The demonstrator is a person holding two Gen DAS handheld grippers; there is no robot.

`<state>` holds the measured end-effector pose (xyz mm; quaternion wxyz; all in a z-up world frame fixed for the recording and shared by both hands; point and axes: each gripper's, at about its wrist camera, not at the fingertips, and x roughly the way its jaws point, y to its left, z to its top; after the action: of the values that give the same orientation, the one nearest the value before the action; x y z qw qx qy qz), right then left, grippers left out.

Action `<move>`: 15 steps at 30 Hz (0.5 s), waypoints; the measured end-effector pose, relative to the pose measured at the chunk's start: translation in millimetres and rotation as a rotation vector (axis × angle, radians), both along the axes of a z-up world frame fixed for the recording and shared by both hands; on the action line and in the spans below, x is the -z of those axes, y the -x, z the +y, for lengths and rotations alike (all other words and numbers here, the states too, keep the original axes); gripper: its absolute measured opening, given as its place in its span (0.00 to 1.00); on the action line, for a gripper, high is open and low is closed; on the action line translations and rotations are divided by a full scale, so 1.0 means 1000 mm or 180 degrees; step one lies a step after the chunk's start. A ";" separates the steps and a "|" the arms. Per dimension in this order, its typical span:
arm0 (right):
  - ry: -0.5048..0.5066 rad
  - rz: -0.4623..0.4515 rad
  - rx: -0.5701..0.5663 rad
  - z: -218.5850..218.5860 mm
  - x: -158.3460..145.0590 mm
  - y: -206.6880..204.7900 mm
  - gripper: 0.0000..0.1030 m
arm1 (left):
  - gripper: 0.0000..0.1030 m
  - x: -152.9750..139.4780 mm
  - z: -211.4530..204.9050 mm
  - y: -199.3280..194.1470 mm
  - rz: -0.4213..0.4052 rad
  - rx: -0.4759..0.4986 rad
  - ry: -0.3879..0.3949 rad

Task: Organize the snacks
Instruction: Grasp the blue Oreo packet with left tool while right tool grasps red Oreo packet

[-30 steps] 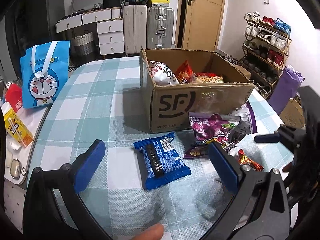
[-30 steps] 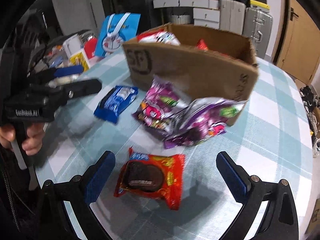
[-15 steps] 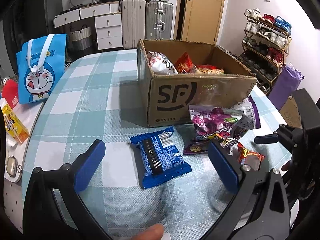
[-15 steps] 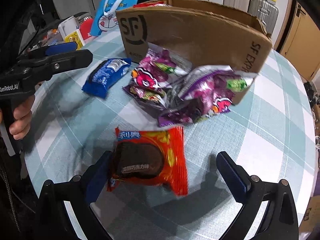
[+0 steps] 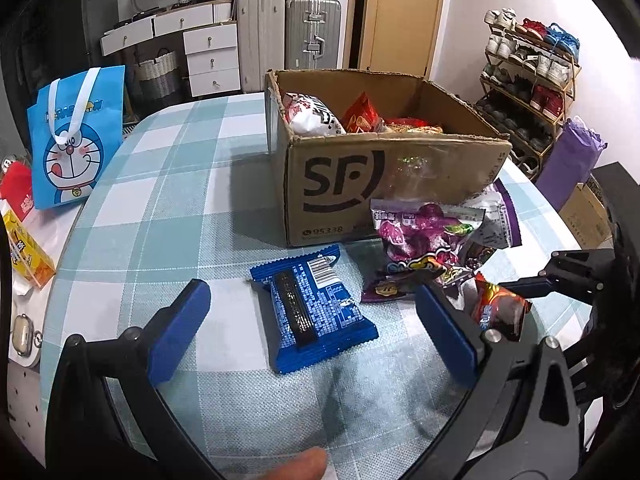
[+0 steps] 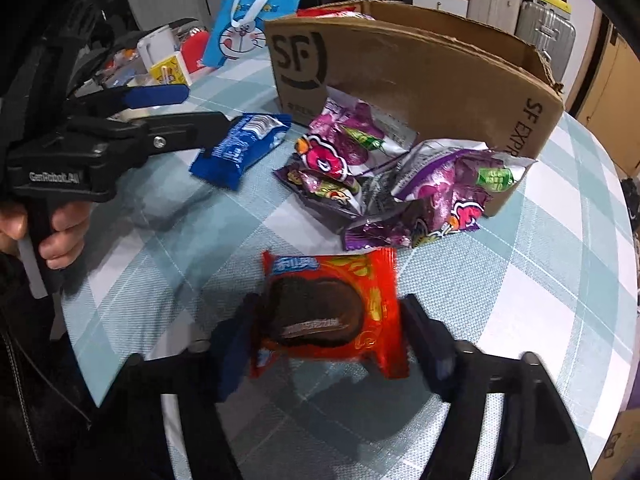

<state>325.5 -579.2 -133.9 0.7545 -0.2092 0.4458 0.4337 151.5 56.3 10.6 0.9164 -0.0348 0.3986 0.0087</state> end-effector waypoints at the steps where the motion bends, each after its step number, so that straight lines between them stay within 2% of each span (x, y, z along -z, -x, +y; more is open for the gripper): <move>1: -0.0005 -0.0014 -0.0017 -0.001 0.000 0.001 0.62 | 0.99 0.001 0.000 0.000 0.0009 -0.0003 -0.0002; 2: -0.0008 -0.0022 -0.0033 -0.001 0.000 0.001 0.56 | 0.99 0.001 0.001 -0.001 0.0019 -0.0005 -0.0004; 5: -0.0067 -0.0030 -0.0065 -0.009 -0.004 0.003 0.51 | 0.99 0.004 0.001 -0.002 0.0037 -0.0012 0.0009; 11: -0.0284 -0.0087 -0.0107 -0.014 -0.026 0.010 0.50 | 0.99 0.017 0.002 -0.009 0.0153 -0.0063 0.0049; 15: -0.0347 -0.0109 -0.0080 -0.019 -0.035 0.011 0.50 | 0.99 0.034 0.010 -0.019 0.0286 -0.0254 0.0141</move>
<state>314.6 -597.9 -98.8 0.7668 -0.1807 0.4060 0.4632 170.1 66.0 -23.5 0.8956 -0.0704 0.4377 0.0380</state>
